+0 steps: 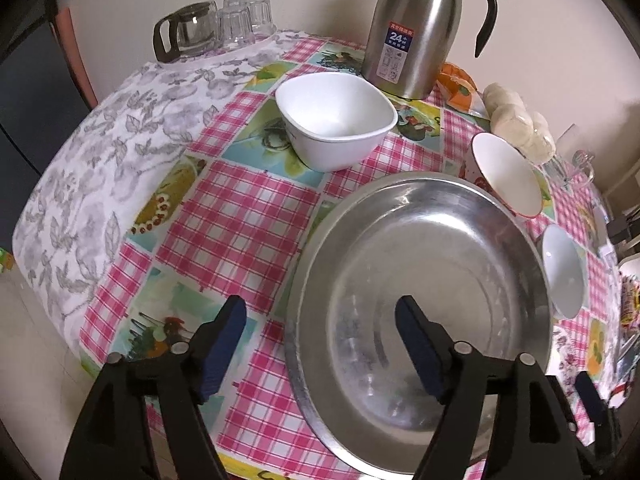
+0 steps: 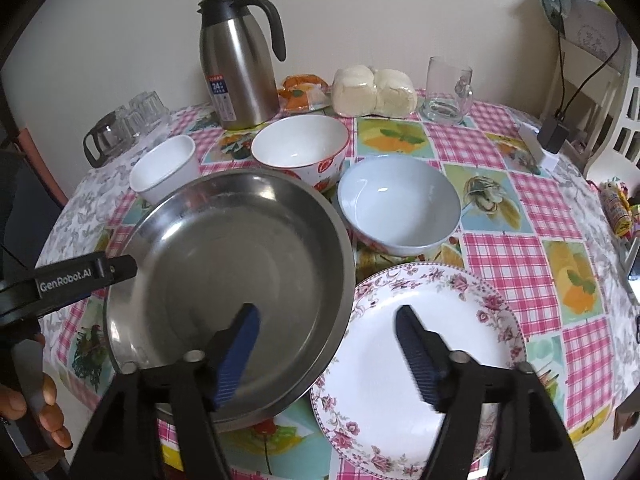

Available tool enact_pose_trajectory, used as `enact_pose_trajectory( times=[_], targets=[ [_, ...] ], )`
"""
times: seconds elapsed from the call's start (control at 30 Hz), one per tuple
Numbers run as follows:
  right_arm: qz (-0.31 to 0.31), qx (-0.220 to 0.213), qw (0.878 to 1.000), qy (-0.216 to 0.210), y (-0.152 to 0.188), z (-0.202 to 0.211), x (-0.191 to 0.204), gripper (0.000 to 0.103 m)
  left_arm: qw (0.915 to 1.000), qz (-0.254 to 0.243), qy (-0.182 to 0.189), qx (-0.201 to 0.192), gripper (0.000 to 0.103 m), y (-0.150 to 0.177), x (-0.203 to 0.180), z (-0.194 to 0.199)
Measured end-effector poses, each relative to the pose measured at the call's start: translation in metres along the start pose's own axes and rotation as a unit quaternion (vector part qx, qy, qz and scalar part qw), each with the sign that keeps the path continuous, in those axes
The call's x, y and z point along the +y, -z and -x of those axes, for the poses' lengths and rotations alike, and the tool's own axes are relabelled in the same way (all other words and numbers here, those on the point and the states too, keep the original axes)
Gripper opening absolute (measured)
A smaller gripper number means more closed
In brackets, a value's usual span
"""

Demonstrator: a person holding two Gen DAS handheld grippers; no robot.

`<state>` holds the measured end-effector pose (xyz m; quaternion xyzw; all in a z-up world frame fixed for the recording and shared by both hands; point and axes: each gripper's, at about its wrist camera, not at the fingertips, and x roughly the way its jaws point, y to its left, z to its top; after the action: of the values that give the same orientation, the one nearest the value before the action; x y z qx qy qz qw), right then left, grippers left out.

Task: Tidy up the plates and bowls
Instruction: 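Lower the steel basin onto the cloth and open both grippers, then move both grippers to the rim of the floral-rimmed white plate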

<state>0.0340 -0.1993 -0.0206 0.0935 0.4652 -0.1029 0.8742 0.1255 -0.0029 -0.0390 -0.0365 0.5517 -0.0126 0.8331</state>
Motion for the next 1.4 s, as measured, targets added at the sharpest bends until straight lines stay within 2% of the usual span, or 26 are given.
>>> enact_pose_trajectory(
  times=[0.03,0.2,0.33,0.5,0.73,0.83,0.93,1.07,1.17,1.4],
  targets=[
    [-0.001,-0.002,1.000,0.000,0.000,0.001,-0.002,0.081,1.0000,-0.003,-0.006,-0.003,0.091,0.000,0.000,0.000],
    [-0.001,-0.006,1.000,0.002,0.000,0.002,-0.003,0.090,0.9997,-0.007,-0.018,-0.014,0.092,0.000,0.001,0.002],
    [-0.003,-0.014,1.000,-0.001,0.001,0.006,-0.003,0.103,0.9996,0.000,-0.020,-0.021,0.093,0.000,0.002,0.005],
    [-0.008,-0.024,1.000,-0.005,0.000,0.012,-0.009,0.103,0.9989,0.009,-0.019,-0.042,0.098,-0.001,0.002,0.013],
    [-0.024,-0.045,0.999,-0.015,-0.003,0.026,-0.025,0.103,0.9968,0.006,0.032,-0.073,0.099,-0.001,-0.011,0.028],
    [-0.036,-0.048,0.998,-0.020,-0.003,0.032,-0.038,0.103,0.9957,-0.015,0.041,-0.082,0.099,0.000,-0.025,0.033],
    [-0.050,-0.055,0.997,-0.005,-0.003,0.039,-0.057,0.103,0.9926,-0.045,0.051,-0.101,0.099,0.004,-0.042,0.042],
    [-0.084,-0.065,0.994,0.005,-0.001,0.049,-0.090,0.103,0.9858,-0.065,0.096,-0.122,0.099,0.010,-0.064,0.054],
    [-0.111,-0.072,0.991,0.011,0.002,0.056,-0.115,0.103,0.9806,-0.079,0.125,-0.128,0.099,0.016,-0.081,0.061],
    [-0.163,-0.063,0.984,0.027,0.016,0.060,-0.164,0.103,0.9727,-0.120,0.155,-0.124,0.099,0.038,-0.124,0.072]
  ],
)
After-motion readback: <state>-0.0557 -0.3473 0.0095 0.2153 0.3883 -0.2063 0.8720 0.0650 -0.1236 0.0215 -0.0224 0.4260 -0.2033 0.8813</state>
